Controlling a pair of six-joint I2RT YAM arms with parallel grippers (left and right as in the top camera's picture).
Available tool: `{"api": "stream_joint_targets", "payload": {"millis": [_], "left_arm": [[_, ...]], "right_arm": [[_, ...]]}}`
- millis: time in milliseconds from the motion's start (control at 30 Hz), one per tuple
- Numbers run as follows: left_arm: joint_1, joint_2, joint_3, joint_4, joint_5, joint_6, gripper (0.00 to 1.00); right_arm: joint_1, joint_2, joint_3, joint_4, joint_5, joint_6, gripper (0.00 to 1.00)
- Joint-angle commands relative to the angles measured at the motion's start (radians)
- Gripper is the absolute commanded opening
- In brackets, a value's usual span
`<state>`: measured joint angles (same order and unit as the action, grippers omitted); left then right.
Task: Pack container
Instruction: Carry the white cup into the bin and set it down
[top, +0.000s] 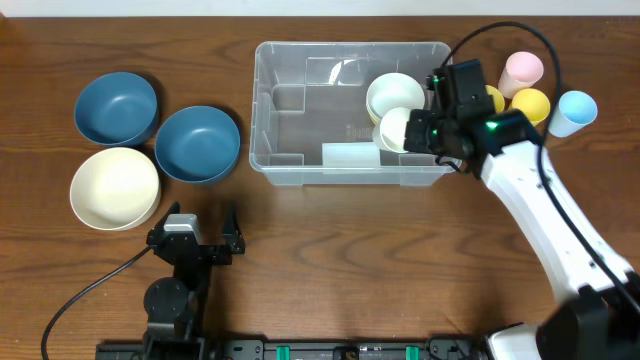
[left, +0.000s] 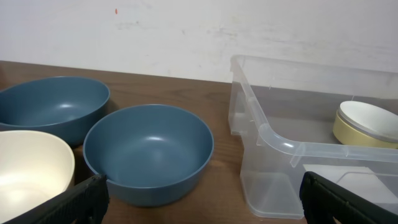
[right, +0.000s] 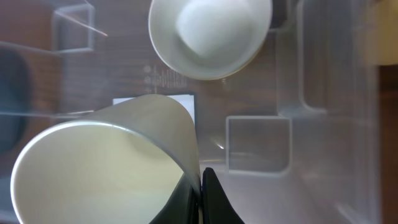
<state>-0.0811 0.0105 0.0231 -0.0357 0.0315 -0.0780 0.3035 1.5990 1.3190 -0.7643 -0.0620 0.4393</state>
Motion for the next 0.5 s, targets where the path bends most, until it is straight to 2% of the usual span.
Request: {"api": "stream_joint_targets", "payload": {"millis": [0,467], "left_arm": [[0.004,-0.005,-0.019,-0.035,-0.005,0.005,0.98],[0.004,-0.005,-0.019,-0.035,-0.005,0.005,0.98]], "right_arm": [[0.005,0.04,0.001,0.02,0.013,-0.01,0.01],[0.01,0.259,0.001,0.024,0.013,-0.011,0.01]]}}
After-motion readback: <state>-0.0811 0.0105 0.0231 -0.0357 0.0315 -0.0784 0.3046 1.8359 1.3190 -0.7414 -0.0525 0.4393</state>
